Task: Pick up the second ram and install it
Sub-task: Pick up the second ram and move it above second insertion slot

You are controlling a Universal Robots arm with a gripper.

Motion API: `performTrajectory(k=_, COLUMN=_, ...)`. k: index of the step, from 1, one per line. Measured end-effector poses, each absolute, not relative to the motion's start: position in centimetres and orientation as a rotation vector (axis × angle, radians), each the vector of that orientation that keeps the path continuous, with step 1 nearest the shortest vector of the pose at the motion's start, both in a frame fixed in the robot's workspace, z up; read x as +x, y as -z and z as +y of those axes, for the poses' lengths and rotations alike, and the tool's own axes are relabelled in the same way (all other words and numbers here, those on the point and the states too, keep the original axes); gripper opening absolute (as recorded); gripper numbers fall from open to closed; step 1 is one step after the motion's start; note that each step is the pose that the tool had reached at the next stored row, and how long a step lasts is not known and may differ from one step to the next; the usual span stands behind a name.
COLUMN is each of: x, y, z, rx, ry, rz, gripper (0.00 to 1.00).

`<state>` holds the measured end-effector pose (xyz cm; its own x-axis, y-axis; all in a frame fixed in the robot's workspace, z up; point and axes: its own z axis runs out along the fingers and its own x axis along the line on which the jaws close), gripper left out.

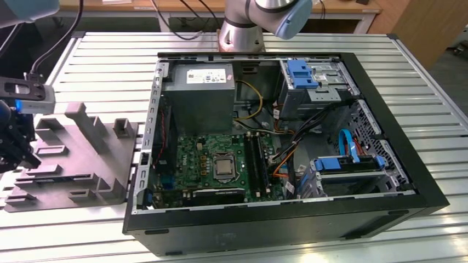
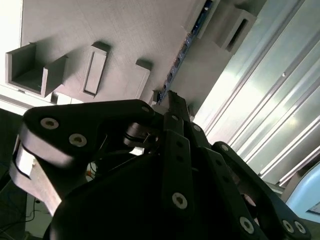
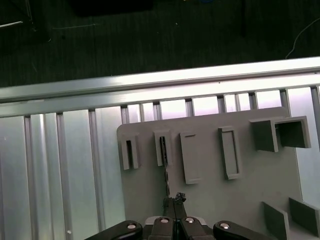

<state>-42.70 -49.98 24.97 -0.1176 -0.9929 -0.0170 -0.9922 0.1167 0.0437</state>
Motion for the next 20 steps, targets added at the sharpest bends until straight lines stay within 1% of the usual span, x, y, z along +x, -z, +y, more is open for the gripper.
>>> performTrajectory(k=13, x=-42.0, y=-22.6, z=-50.1, rx=2.076, ry=0.070, rz=-2.335, gripper=0.10)
performTrajectory(k=20, x=-41.9, y=-22.1, z=-50.1, rx=2.102, ry=0.067, rz=-2.312, gripper=0.10)
